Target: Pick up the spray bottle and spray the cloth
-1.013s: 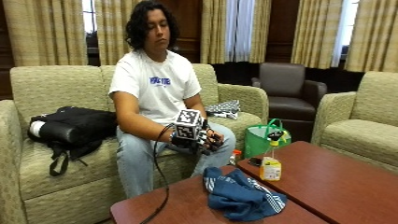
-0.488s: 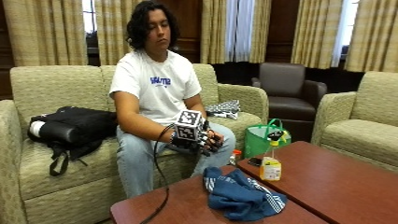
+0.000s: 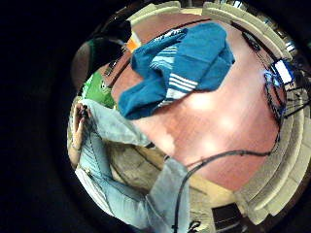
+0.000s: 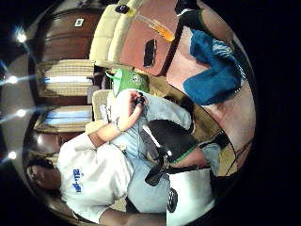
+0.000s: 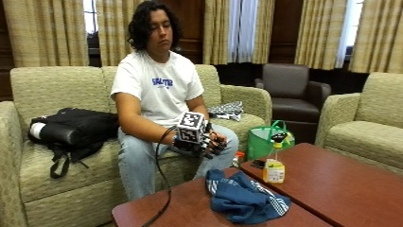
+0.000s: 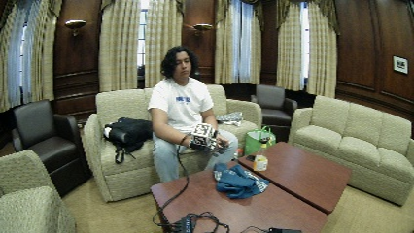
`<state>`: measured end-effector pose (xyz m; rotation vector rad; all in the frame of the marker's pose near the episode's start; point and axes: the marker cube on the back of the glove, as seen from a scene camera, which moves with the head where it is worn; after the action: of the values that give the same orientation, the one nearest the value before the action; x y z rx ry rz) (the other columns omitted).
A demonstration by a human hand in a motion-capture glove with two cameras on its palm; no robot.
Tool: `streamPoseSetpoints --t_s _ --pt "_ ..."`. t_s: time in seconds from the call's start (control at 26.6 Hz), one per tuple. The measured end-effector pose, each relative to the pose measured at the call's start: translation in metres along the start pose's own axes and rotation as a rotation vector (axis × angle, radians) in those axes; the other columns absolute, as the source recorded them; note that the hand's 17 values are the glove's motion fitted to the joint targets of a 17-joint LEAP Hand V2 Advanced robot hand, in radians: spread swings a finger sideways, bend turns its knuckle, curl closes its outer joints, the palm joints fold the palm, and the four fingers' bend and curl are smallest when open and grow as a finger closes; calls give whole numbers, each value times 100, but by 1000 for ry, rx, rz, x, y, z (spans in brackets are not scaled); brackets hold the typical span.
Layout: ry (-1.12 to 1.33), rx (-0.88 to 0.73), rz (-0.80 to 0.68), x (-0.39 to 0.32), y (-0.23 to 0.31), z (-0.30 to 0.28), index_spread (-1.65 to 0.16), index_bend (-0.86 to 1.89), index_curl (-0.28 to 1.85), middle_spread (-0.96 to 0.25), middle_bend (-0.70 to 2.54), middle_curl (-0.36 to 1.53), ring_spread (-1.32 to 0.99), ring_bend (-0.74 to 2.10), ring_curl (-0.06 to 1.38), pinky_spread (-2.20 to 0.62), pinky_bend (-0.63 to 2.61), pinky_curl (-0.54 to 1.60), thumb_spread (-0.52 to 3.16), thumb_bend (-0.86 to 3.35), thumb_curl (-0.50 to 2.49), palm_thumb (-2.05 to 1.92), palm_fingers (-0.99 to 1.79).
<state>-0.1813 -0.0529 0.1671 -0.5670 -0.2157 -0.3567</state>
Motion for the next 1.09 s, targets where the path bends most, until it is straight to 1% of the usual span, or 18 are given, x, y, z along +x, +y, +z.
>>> streamPoseSetpoints --t_s 0.45,1.09 --pt "2 6 -3 6 -1 -6 -43 15 30 -12 17 30 -13 35 33 16 27 37 103 -3 31 51 54" --pt "-15 -8 6 -1 3 2 -43 15 30 -12 17 30 -13 35 33 16 28 36 103 -2 31 51 54"
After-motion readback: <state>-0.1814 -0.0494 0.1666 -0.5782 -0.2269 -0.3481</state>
